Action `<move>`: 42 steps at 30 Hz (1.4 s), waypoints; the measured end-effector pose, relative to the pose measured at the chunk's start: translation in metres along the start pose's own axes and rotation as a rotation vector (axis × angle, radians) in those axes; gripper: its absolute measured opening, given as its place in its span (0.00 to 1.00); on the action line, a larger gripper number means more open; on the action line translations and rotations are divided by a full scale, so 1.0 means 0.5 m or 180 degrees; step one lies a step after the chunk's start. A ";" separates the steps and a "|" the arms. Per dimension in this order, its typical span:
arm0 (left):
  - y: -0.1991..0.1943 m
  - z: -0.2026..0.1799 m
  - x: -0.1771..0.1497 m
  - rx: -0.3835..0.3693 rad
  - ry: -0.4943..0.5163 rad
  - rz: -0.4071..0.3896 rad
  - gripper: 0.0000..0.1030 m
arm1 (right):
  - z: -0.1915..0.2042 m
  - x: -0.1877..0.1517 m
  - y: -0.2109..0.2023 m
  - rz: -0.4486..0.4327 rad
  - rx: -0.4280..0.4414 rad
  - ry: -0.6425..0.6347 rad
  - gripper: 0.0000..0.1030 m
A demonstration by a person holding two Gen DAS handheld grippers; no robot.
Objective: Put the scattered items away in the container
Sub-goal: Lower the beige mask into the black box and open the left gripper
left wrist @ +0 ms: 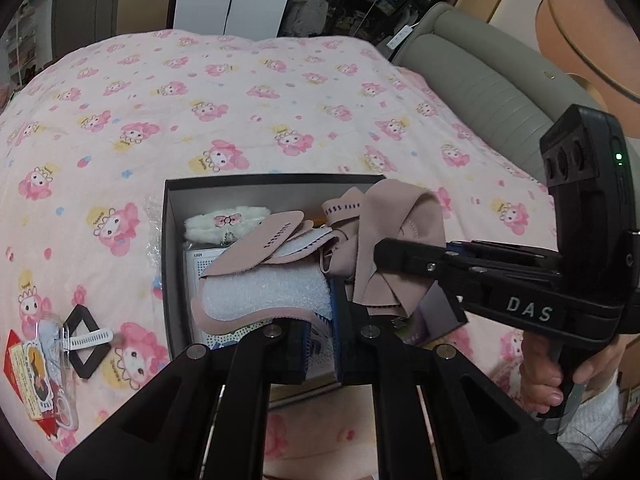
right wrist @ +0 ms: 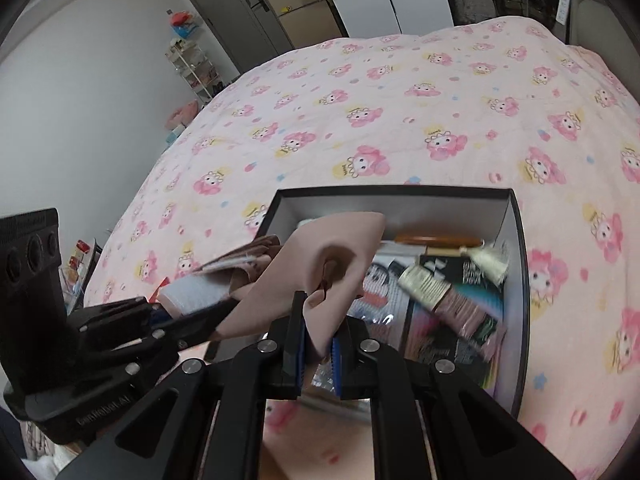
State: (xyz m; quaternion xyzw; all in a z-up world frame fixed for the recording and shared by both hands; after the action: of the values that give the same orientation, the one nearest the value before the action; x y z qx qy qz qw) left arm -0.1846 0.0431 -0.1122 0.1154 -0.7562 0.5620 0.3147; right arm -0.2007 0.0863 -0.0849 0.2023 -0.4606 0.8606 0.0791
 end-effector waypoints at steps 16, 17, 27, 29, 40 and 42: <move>0.174 0.017 -0.103 0.0226 -0.0174 0.0877 0.16 | -0.167 -0.071 0.153 0.0809 -0.0310 0.0648 0.10; 0.174 0.021 -0.107 0.0240 -0.0184 0.0923 0.19 | -0.171 -0.076 0.158 0.0857 -0.0339 0.0668 0.10; 0.137 0.041 -0.074 0.0156 -0.0343 0.0578 0.47 | -0.203 -0.021 0.067 0.0142 -0.0833 0.0502 0.22; 0.151 0.035 -0.069 0.0140 -0.0323 0.0575 0.47 | -0.207 -0.019 0.067 0.0141 -0.0796 0.0527 0.22; 0.236 0.062 -0.119 0.0389 -0.0321 0.1261 0.46 | -0.184 -0.058 0.113 0.0555 -0.0580 0.0526 0.22; 0.217 0.078 -0.118 0.0451 -0.0394 0.1238 0.46 | -0.192 -0.054 0.109 0.0506 -0.0668 0.0523 0.22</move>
State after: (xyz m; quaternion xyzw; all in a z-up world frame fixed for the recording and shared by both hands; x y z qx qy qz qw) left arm -0.2097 0.0335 -0.2387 0.0235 -0.7407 0.6558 0.1443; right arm -0.2202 0.1362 -0.1852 0.0847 -0.5545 0.8250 0.0689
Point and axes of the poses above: each gripper's, at about its wrist camera, not at the fingertips, and y roughly the way its jaws point, z to its left, x to its top, the point moved 8 cm from there along y, roughly the way its jaws point, and after that the axes turned 13 degrees about y, right-handed, at the moved point
